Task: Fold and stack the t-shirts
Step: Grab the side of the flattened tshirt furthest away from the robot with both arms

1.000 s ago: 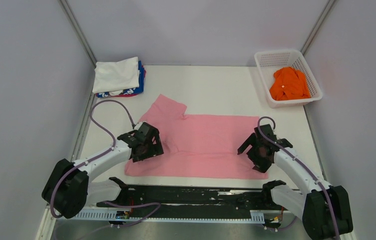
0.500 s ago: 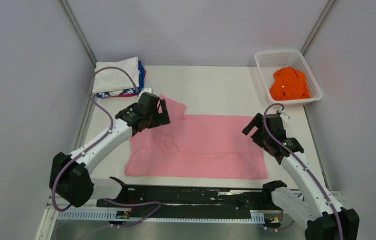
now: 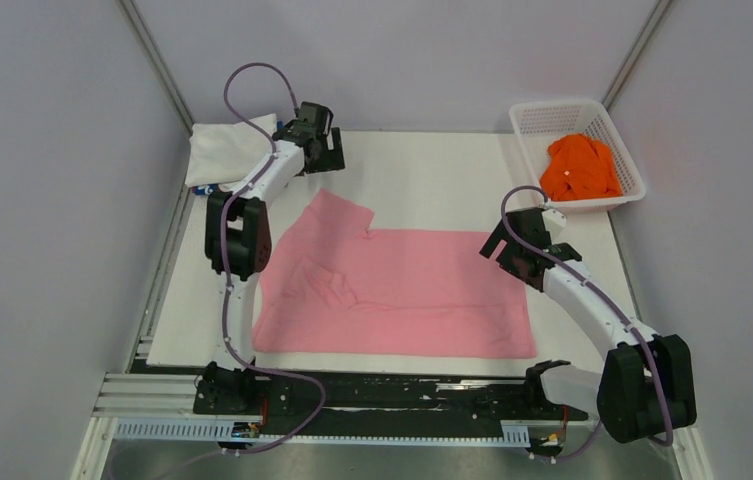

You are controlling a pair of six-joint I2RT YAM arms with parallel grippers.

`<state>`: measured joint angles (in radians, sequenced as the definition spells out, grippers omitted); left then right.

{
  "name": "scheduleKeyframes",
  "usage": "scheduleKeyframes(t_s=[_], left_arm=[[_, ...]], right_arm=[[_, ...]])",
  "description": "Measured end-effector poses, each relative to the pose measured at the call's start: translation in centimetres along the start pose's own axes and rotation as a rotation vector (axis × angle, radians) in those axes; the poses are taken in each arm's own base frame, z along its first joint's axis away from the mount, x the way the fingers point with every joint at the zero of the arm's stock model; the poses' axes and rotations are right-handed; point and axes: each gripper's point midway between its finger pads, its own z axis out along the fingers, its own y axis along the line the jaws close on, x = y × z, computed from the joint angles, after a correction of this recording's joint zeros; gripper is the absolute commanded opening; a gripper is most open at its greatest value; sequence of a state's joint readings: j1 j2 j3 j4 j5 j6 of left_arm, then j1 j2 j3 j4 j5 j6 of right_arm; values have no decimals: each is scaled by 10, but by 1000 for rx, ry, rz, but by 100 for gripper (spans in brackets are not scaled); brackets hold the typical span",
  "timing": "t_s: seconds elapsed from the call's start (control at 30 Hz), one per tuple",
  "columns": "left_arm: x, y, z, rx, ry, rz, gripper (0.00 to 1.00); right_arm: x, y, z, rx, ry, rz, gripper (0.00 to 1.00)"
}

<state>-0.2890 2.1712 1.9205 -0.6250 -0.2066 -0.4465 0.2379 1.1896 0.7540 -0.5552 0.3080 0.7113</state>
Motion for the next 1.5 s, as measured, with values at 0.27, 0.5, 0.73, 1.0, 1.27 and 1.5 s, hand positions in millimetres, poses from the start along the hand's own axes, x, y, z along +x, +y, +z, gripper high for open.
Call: scheduleKeyframes(t_s=[0.27,0.5,0.73,1.0,1.27,1.5], left_arm=[[26,20,69,-47,131,59,82],[41,15,74,-17,177,71,67],[56,15,61,7,206,66,64],[70,3,52,21,229,99,42],[72,2,51,17,232,107,2],[74,-6,50,47,234,134,0]], right_arm=[[-4,-2,5,9,-10,-10,100],[-6,-4,6,18,-22,-17,100],[-8,-7,6,27,-37,-16,100],[-11,-10,3,28,-60,-10,100],[-15,-14,3,52,-82,-9,100],[-34,-14,23,145,-82,-15,92]])
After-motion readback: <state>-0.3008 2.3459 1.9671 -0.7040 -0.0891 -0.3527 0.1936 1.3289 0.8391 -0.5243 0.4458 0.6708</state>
